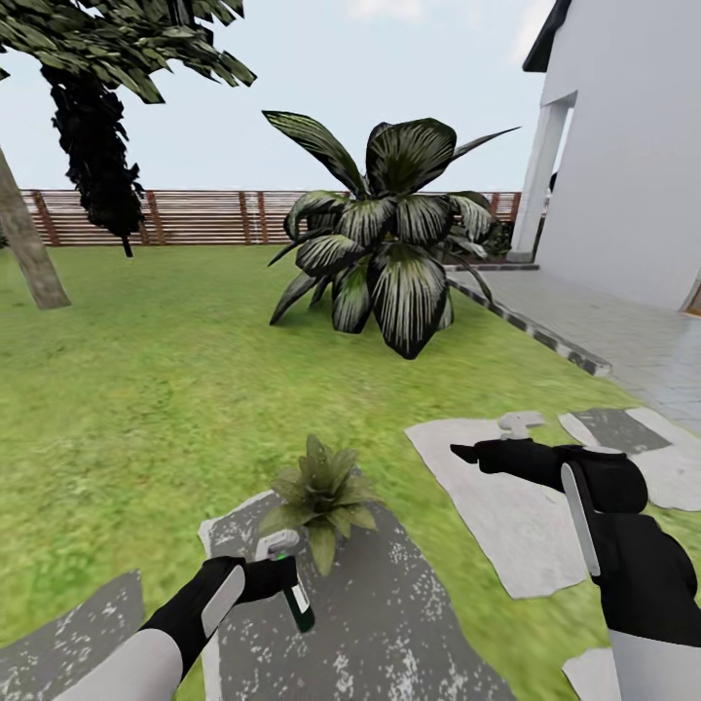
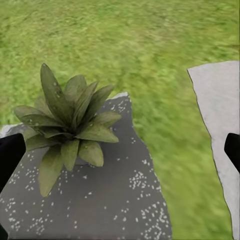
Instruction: Pick up the pesticide atomizer in the garden and spray insectifuge to fully cover both potted plants in the garden.
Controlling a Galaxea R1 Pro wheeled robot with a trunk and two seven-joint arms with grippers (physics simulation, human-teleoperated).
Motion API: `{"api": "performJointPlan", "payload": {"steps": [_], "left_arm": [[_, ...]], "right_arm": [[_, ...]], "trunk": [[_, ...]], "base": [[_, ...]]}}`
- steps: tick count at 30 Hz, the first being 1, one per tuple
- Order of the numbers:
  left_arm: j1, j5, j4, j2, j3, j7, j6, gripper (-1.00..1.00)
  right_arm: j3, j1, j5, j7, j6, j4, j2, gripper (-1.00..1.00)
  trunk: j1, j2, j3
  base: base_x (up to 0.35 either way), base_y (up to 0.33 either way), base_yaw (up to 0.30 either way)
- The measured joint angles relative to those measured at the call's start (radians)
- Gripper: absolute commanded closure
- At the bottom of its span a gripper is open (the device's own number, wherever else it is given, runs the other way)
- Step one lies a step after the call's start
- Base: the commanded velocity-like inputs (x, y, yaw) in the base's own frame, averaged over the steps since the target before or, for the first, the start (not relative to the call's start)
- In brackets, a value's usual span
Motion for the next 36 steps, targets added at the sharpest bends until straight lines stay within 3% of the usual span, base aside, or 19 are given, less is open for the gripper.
{"api": "performJointPlan", "payload": {"steps": [13, 29, 32, 34, 36], "left_arm": [[-0.006, 0.011, 0.068, -0.015, 0.002, -0.01, 0.033, 1.0], [-0.004, 0.014, 0.07, -0.015, 0.013, -0.009, 0.04, 1.0], [-0.004, 0.053, 0.07, -0.012, 0.017, -0.007, 0.043, 1.0], [-0.004, 0.12, 0.07, -0.006, 0.017, 0.011, 0.044, 1.0], [-0.004, 0.161, 0.07, -0.005, 0.017, 0.065, 0.037, 1.0]], "right_arm": [[-0.007, 0.0, -0.002, 0.001, -0.001, 0.0, -0.002, -1.0], [-0.003, -0.001, 0.002, 0.0, -0.001, 0.0, -0.002, -1.0], [-0.003, -0.001, 0.003, 0.0, -0.001, 0.0, -0.002, -1.0], [-0.003, -0.001, 0.003, 0.0, -0.001, 0.0, -0.002, -1.0], [-0.002, -0.001, 0.003, 0.0, -0.001, 0.0, -0.002, -1.0]], "trunk": [[0.0, 0.0, 0.001], [0.0, 0.0, 0.001], [0.0, 0.0, 0.001], [0.0, 0.0, 0.001], [0.0, 0.0, 0.001]], "base": [[0.193, -0.229, 0.037], [-0.172, -0.124, 0.0], [-0.015, -0.009, 0.0], [-0.005, -0.003, 0.0], [-0.002, -0.001, 0.0]]}}
